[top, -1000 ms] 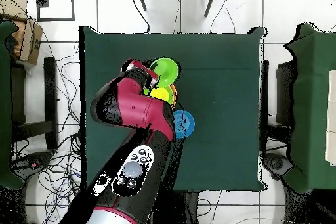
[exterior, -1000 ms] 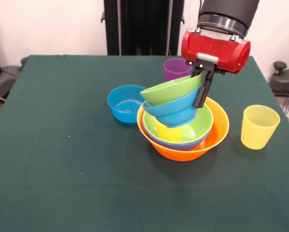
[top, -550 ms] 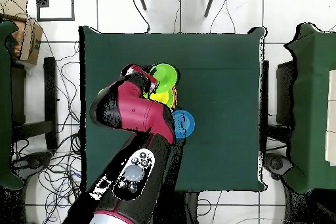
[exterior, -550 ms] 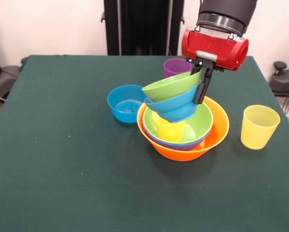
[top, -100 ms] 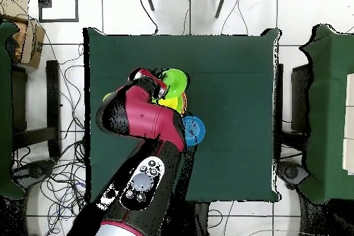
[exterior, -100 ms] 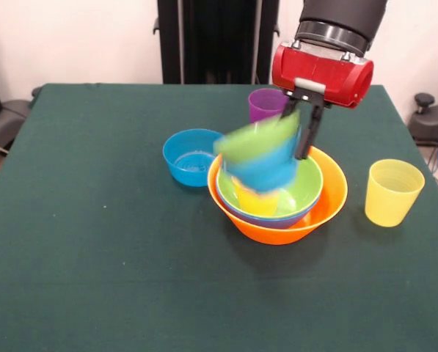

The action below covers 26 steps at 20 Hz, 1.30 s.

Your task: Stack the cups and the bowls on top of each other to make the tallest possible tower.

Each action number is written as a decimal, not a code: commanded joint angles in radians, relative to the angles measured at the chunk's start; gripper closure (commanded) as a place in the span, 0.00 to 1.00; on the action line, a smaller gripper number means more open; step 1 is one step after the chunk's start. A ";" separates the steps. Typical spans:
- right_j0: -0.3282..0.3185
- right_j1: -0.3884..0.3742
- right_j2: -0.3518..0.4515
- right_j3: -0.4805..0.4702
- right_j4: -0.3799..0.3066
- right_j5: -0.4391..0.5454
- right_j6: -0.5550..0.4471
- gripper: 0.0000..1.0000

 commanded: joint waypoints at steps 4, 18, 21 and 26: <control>-0.032 0.014 0.127 0.047 -0.046 0.185 0.040 0.00; -0.012 0.029 0.095 0.034 -0.042 0.189 0.061 0.00; -0.010 0.021 0.087 0.029 -0.042 0.194 0.061 0.00; -0.071 -0.038 0.135 0.014 -0.075 0.175 -0.002 0.00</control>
